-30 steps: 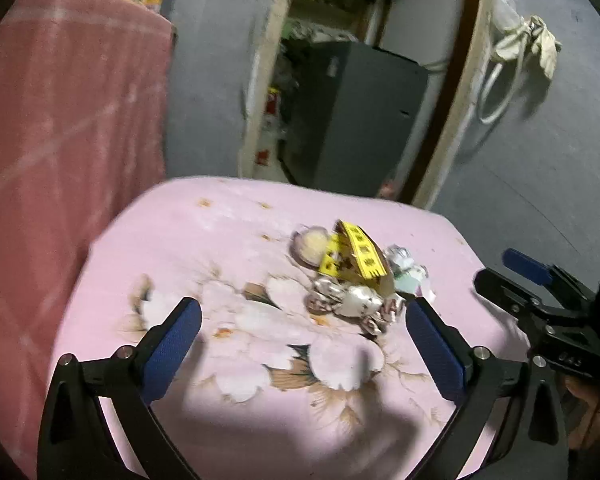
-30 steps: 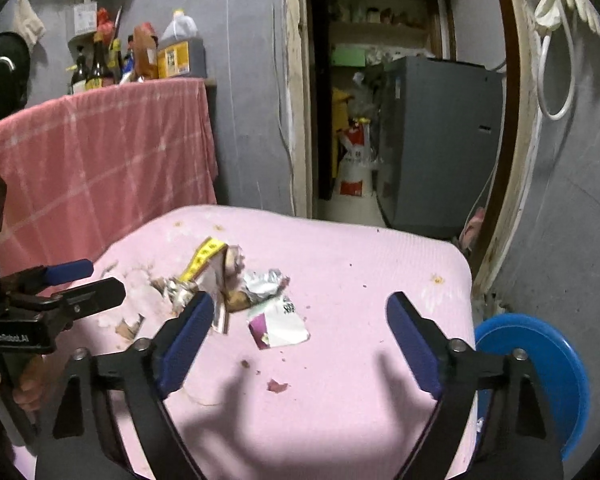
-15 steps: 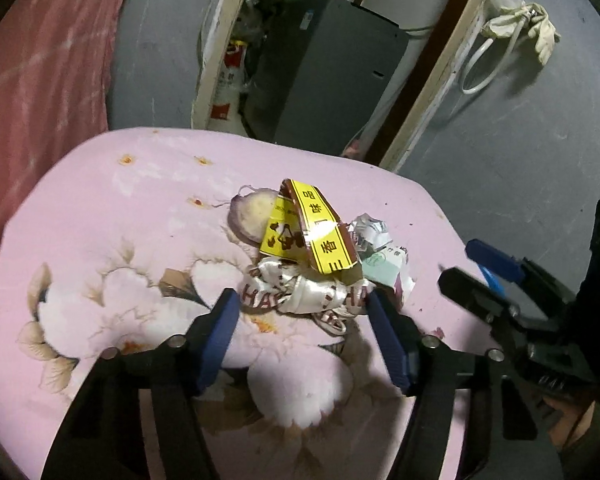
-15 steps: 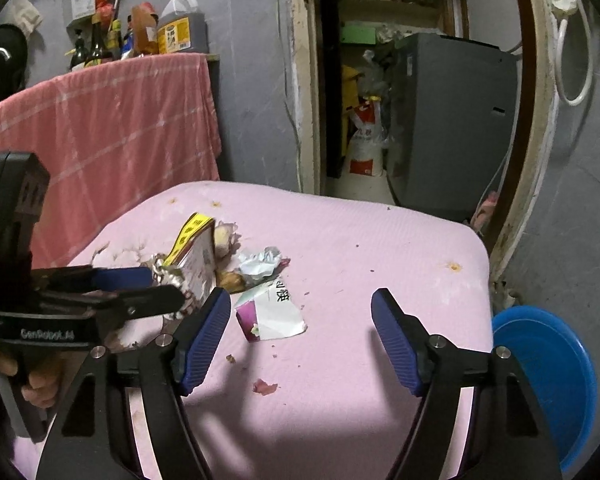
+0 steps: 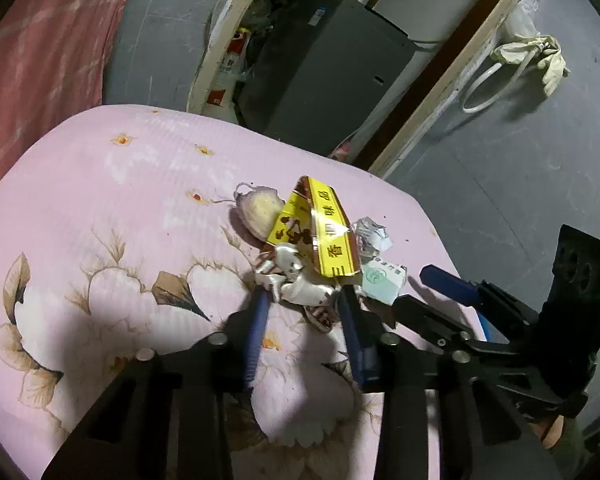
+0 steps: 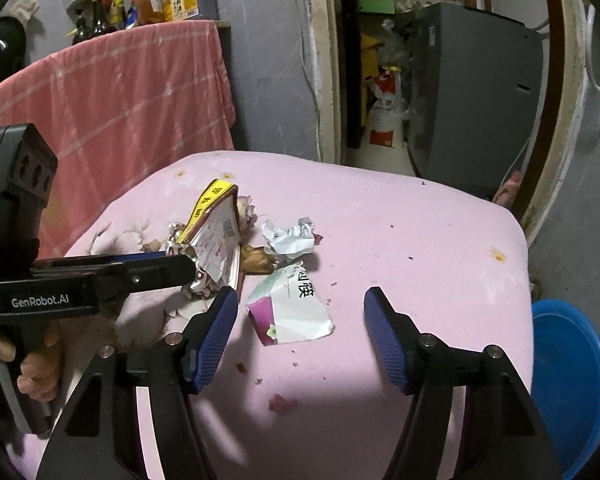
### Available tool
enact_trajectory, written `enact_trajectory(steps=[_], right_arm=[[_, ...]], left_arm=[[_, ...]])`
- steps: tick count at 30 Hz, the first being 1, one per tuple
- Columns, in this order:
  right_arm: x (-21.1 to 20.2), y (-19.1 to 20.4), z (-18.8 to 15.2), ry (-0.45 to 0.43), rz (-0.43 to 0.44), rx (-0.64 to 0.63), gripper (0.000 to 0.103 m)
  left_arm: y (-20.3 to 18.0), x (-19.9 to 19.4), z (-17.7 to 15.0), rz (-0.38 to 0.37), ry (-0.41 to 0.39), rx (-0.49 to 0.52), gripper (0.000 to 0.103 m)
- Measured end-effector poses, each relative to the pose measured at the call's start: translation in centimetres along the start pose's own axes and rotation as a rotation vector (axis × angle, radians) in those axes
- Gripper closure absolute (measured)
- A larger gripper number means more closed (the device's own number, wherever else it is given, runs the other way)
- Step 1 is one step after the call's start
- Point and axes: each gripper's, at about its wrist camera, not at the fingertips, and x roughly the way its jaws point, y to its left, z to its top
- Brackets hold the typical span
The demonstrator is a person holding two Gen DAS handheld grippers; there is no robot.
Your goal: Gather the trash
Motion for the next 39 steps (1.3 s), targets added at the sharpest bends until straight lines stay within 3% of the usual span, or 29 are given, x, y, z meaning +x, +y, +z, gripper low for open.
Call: enact_trajectory(steps=[3,6,7,12,21,24,28,39], right_arm=[[0.5,0.0,0.0,0.024,0.011,0.000,0.051],[0.5,0.0,0.0,0.027,0.018,-0.003,0.056],[0.5,0.0,0.0,0.029,0.020,-0.004,0.060],[0.6,0.1,0.1,0.032,0.016,-0.012,0.060],[0.5,0.0,0.1,0.024,0.013,-0.008,0.061],[0.5,0.0,0.1,0.021,0.007,-0.003,0.061],[0.2,-0.3,0.0,0.007,-0.004,0.014,0.061],[-1.3,-2.5,-0.7,-0.027,-0.053,0.125,0.061]], left_arm=[[0.3,0.1,0.5,-0.017,0.002,-0.021,0.078],[0.4,0.0,0.5,-0.019,0.002,-0.023,0.092],[0.4,0.1,0.4,-0.019,0.003,-0.023,0.092],[0.4,0.1,0.7,-0.019,0.003,-0.020,0.099],[0.0,-0.6,0.3,0.022,-0.021,-0.018,0.100],[0.2,-0.8,0.7,0.039,-0.027,-0.026,0.094],[0.5,-0.5,1.4,0.042,-0.027,-0.054,0.064],[-1.5,3.1,2.9,0.097,0.085,0.078,0.057]])
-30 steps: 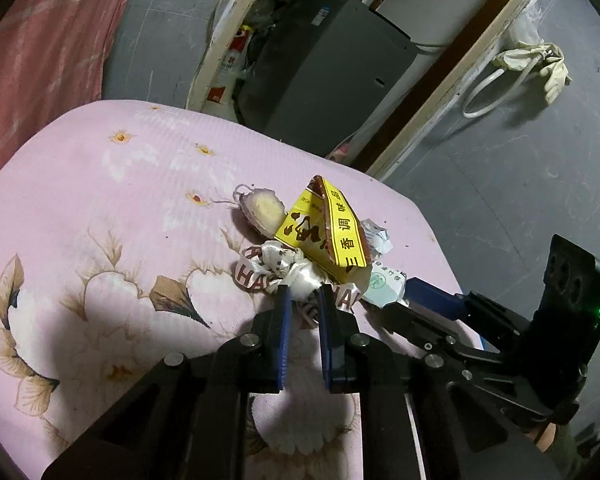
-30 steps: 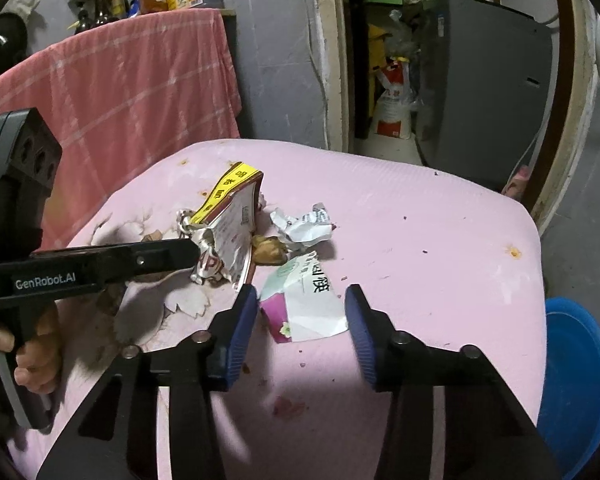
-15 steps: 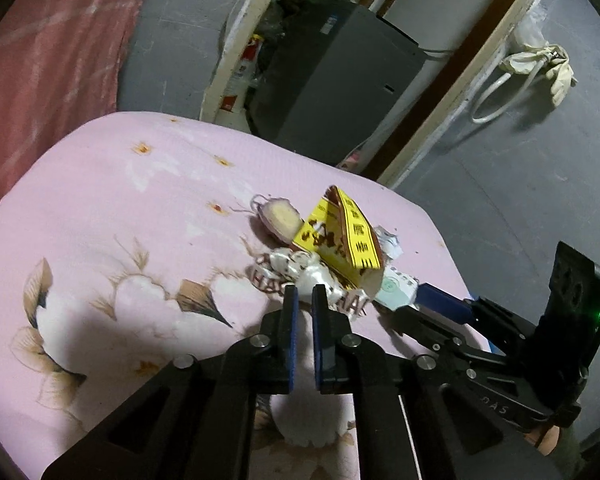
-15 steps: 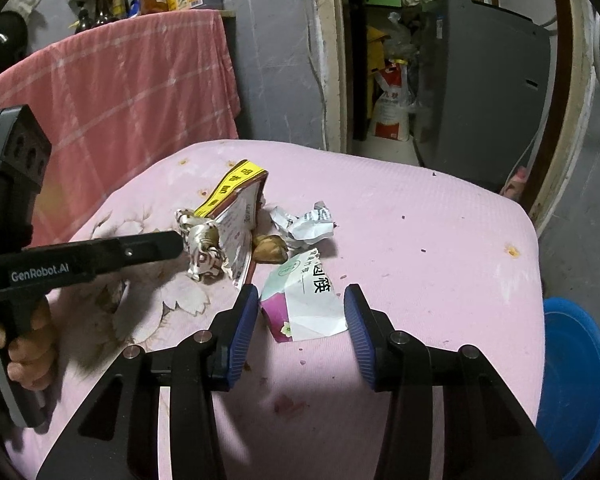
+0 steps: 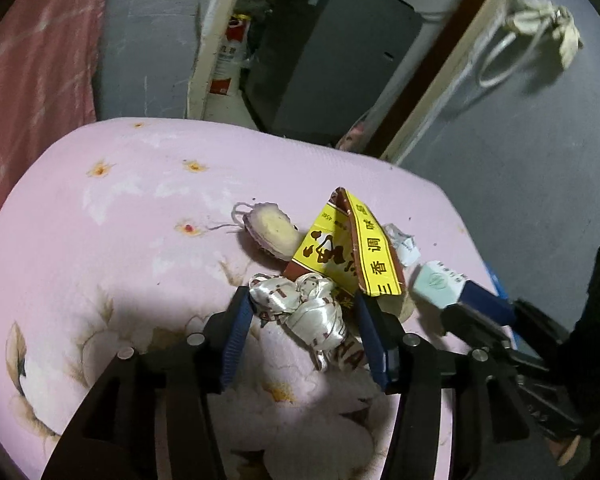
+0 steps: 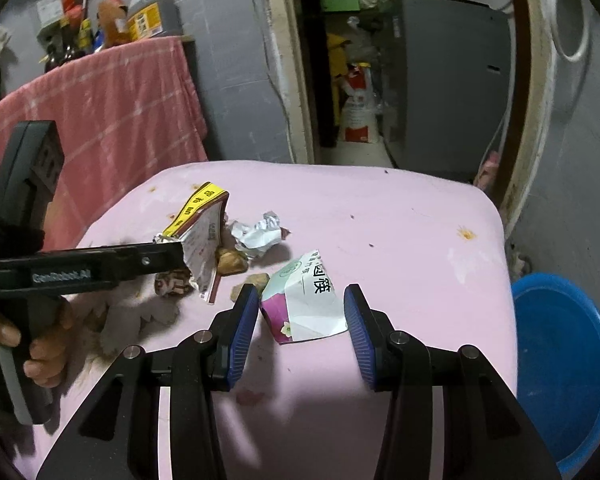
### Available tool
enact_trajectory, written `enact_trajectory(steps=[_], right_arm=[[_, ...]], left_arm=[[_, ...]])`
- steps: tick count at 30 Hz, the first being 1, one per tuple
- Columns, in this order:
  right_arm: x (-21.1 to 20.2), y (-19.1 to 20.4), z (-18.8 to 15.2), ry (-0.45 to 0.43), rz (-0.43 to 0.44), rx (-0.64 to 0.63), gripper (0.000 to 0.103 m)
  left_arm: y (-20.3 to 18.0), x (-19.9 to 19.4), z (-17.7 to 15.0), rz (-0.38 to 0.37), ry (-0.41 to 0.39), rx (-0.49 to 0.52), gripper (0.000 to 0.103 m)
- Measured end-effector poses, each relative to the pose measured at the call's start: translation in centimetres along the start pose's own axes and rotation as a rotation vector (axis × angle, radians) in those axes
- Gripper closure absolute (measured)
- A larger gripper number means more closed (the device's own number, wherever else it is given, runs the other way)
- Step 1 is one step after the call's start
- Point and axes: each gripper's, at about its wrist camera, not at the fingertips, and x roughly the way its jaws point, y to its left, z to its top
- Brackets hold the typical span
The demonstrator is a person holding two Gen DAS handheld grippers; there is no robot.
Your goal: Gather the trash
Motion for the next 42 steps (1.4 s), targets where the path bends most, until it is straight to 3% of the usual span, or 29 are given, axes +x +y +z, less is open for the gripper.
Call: enact_trajectory(steps=[5,7,11,22,29,42], right_arm=[[-0.1,0.3,-0.2,-0.006,-0.001,0.000,0.061],[-0.2,0.6,-0.3,-0.009,-0.006,-0.008,0.061],[-0.5,0.9,-0.5,-0.019,-0.008,-0.014,0.061],[-3.8,1.5,-1.9,-0.103,-0.003,-0.017,0.061],[-8.7,1.9,-1.6,-0.261,-0.033,-0.036,0.061],[-21.4,-2.5,0.8,-0.605,-0.214,-0.027,0.061]], left_arm=[[-0.4,0.2,-0.6,0.015,0.009,0.030,0.059],[-0.2,0.1,-0.7,0.009,0.014,0.033,0.069],[-0.1,0.0,-1.0,-0.007,0.019,0.022,0.079],[-1.2,-3.6,-3.9,-0.036,-0.047,-0.029,0.081],[-6.0,-8.1,-5.2,-0.048,-0.217,0.053,0.081],[-18.8,-12.7,-2.5,-0.184,-0.551,0.254,0.081]])
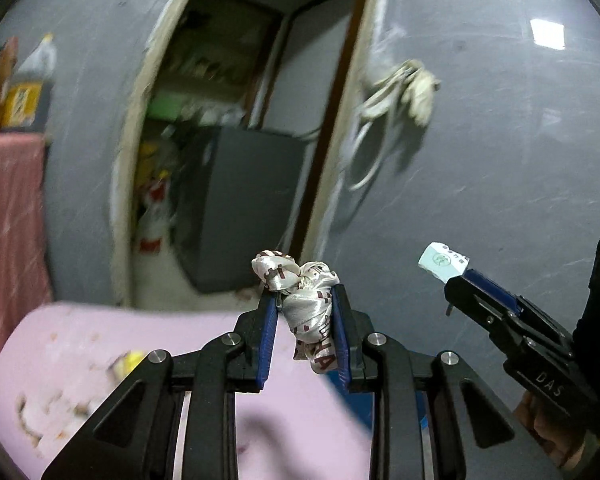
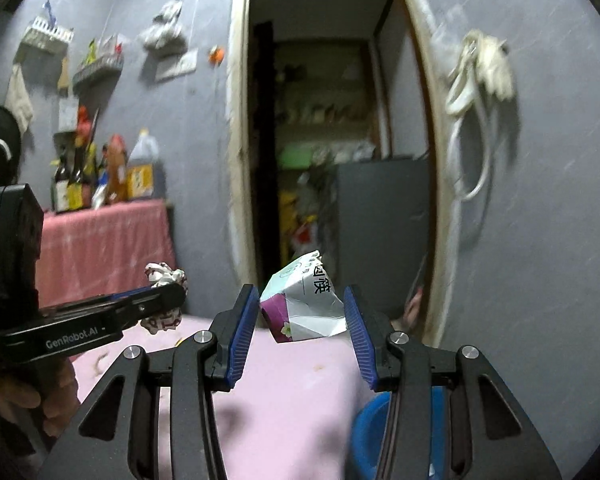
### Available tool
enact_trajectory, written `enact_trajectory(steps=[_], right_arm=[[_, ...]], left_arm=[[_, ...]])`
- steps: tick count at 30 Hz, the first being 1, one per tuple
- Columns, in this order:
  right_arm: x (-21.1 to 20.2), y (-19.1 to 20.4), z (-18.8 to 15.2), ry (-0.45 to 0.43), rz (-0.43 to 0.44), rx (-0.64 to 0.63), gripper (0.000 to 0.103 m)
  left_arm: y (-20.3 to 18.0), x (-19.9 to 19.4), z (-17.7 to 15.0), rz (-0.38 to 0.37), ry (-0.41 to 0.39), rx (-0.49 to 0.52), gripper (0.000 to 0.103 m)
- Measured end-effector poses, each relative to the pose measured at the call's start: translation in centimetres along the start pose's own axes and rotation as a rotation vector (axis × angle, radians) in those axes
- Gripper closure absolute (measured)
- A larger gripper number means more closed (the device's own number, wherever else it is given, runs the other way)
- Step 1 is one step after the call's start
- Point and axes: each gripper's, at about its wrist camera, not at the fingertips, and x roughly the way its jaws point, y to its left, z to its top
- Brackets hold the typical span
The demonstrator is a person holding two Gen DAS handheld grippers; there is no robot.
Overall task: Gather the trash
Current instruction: 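Carry the foil with the left tool while the right tool carries the white wrapper to the basin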
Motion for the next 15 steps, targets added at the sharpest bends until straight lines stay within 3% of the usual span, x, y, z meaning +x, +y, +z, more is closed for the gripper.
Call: enact_trajectory(steps=[6,15], right_arm=[[-2.5,-4.5,1.1,-0.062,-0.109,-0.003,0.061],[-4.0,-11.6,-1.8,-0.018,-0.234,0.072,0.061]], left_arm=[[-4.8,3.0,1.4,-0.090,-0.049,0.060,0.081],[-9.5,9.5,-1.1,-0.172,0.048,0.107,0.080]])
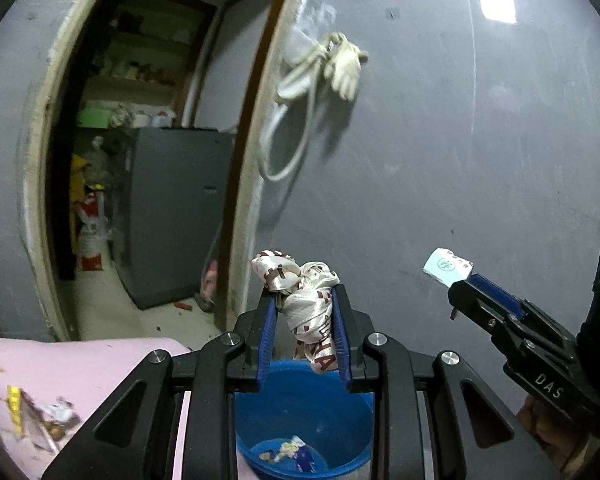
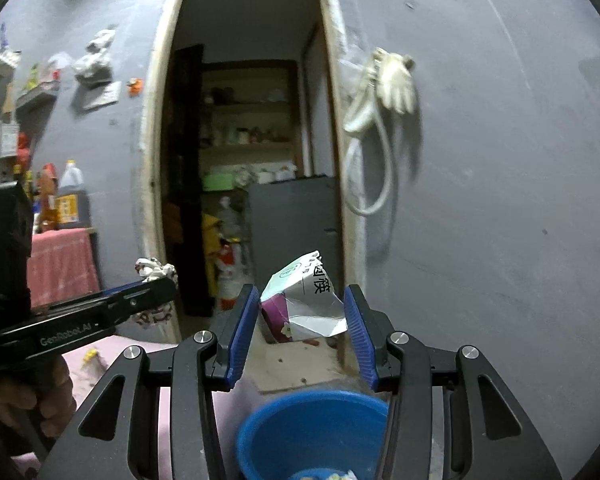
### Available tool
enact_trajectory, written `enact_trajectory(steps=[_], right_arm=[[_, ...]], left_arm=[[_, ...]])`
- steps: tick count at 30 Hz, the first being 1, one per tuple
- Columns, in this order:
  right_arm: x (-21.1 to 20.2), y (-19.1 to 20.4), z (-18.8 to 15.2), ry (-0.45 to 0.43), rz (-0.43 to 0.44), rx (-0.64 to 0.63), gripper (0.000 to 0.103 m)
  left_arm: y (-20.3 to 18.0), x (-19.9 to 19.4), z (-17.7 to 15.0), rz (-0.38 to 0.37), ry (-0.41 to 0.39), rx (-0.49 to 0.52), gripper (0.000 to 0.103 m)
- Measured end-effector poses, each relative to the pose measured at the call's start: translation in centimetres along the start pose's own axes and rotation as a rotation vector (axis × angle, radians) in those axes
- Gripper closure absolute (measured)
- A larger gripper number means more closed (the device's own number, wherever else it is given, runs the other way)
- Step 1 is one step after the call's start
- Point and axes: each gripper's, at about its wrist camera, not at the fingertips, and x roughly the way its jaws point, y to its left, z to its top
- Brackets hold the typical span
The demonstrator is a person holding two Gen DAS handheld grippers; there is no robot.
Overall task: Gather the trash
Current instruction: 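Carry the foil with the left tool while the right tool carries the white wrapper to the basin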
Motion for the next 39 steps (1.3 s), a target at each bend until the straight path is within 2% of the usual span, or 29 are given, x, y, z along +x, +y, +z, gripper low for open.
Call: enact_trajectory(steps=[3,10,18,24,29,39], right_arm=[[0.3,-1.8,-1.3,0.030,-0.025,0.025,0.061],[2.0,-4.0,-4.9,0.140,-0.043,0.076,0.061],[4.4,-4.8,-8.7,0.271,-0.039,0.107,0.060],[6.4,-5.3,-10.9,0.361,-0.024,0.156,0.060],[7.6,-5.8,-11.7,0.407,-0.022,0.193,0.060],[7.4,-6.3,-11.6,0.422,-0.037,0.216,0.053]], left_arm=[[-0.7,2.5,-1.0,-0.008,0.051,0.006,0.080],[-0.3,8.1,-4.7,-0.004,0.226,-0.045,0.080],[1.6,12.2,-9.6,0.009,0.416,-0.125,0.080],[3.3,14.2,-11.8,0.026,0.507,-0.173,0.079],[3.9,14.8,-12.6,0.030,0.554,-0.207,0.071],[3.5,13.1,-11.1,0.031,0.543,-0.224,0.058]])
